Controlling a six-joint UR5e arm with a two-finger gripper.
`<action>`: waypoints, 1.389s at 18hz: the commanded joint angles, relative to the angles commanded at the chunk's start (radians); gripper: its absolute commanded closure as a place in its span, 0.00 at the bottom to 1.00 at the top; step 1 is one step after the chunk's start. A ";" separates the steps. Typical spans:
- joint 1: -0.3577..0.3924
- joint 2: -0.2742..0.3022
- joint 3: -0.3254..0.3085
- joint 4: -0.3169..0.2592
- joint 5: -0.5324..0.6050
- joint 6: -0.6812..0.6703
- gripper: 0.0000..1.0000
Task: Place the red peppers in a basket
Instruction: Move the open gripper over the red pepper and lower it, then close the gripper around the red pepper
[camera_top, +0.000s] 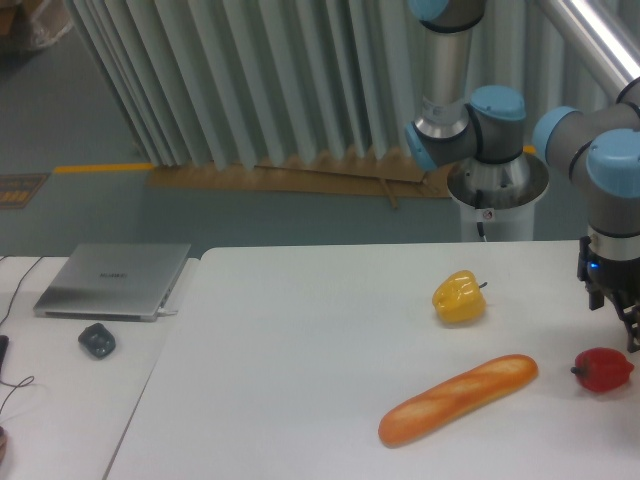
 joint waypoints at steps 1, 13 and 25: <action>-0.003 -0.009 0.001 -0.002 0.000 0.014 0.00; -0.003 -0.084 0.044 0.012 -0.002 0.034 0.00; -0.003 -0.110 0.041 0.020 -0.002 0.094 0.00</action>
